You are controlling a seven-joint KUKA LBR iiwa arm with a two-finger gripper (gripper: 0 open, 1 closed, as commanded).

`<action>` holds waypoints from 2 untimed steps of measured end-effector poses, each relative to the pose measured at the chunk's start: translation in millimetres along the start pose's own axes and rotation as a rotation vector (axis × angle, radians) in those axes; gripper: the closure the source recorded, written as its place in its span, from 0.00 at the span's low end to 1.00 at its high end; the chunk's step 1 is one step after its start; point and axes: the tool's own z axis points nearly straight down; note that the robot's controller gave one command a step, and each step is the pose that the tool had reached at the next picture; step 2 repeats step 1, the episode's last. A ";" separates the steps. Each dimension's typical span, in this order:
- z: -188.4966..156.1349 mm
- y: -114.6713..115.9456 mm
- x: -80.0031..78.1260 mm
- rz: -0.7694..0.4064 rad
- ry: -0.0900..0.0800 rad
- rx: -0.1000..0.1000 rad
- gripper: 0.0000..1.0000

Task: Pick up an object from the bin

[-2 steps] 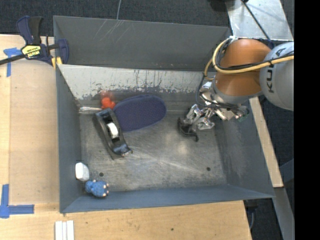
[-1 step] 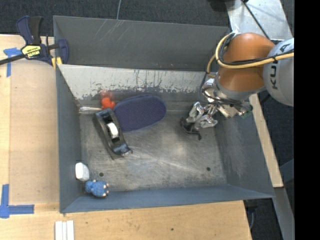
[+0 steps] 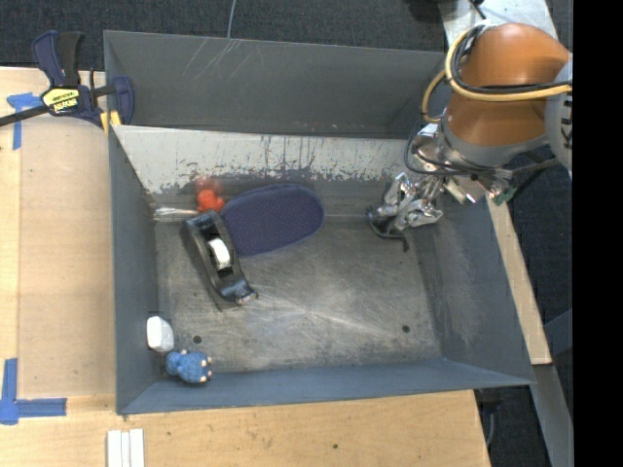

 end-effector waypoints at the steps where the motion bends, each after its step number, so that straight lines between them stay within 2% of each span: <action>1: -35.6 -1.8 -1.9 0.003 0.002 -0.002 1.00; 2: -35.6 -1.8 -1.9 0.003 0.002 -0.002 1.00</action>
Offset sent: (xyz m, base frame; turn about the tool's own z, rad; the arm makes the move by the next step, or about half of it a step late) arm 0.0001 -0.0001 0.0319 0.0000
